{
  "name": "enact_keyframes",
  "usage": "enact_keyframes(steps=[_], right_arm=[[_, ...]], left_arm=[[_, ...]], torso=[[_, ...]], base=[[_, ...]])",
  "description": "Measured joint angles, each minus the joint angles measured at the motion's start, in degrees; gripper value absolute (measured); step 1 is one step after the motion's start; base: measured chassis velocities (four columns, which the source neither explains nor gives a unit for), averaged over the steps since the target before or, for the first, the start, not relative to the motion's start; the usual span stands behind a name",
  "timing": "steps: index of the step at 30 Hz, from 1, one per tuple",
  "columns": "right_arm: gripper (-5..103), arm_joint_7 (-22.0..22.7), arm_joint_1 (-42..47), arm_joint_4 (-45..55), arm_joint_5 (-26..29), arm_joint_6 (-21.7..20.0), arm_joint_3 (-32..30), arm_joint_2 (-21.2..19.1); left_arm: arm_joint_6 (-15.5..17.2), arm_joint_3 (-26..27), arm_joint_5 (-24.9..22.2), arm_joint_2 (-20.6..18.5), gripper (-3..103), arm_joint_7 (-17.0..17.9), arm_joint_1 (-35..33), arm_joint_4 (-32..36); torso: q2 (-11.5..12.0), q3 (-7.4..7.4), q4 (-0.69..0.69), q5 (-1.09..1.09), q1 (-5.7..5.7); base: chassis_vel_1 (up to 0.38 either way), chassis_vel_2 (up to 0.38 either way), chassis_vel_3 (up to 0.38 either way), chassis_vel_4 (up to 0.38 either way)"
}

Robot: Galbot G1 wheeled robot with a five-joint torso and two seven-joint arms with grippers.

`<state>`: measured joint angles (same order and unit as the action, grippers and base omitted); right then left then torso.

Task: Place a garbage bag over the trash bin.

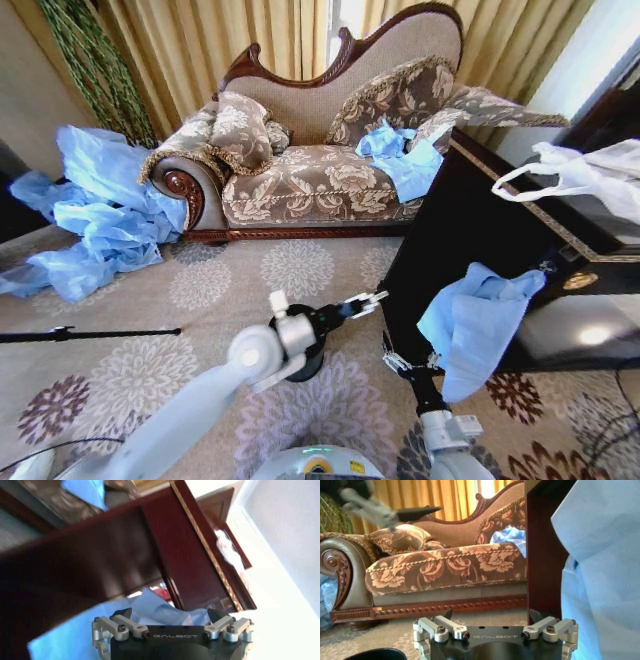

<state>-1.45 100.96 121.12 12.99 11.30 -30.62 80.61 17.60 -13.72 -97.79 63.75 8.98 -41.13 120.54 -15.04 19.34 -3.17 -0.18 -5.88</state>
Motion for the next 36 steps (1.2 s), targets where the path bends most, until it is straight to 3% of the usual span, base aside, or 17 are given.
enact_keyframes(steps=[8,20,24,29,36], right_arm=[[100,0.5,-0.9,-0.7,-0.4,-0.1,-0.3,0.3],[100,0.5,-0.8,-0.5,-0.9,-0.2,-1.6,1.3],[100,0.4,-0.6,-0.4,-0.9,-0.2,-1.7,1.4],[100,0.3,0.0,-0.2,-0.8,-0.1,-1.8,1.6],[100,0.2,0.2,-0.3,-0.8,0.2,-2.3,1.7]], left_arm=[[-0.1,-8.7,-1.4,8.2,100,1.0,7.5,-6.0],[0.0,-12.1,0.4,18.7,100,-2.4,12.8,-16.6],[0.1,-12.6,0.6,20.6,103,-3.0,13.1,-18.5],[0.3,-13.0,1.7,23.6,98,-4.0,13.4,-22.6],[0.4,-12.9,2.4,23.5,98,-4.5,13.4,-24.1]], torso=[[0.0,0.00,0.01,0.00,0.00],[0.0,-0.01,0.01,-0.01,0.00],[0.0,-0.01,0.00,0.00,0.00],[0.0,-0.01,0.00,-0.01,0.00],[0.0,0.00,0.01,-0.01,0.00]], base=[[0.000,0.000,0.000,0.000],[0.000,0.000,0.000,0.000],[0.000,0.000,0.000,0.000],[0.000,0.000,0.000,0.000],[0.000,0.000,0.000,0.000]])
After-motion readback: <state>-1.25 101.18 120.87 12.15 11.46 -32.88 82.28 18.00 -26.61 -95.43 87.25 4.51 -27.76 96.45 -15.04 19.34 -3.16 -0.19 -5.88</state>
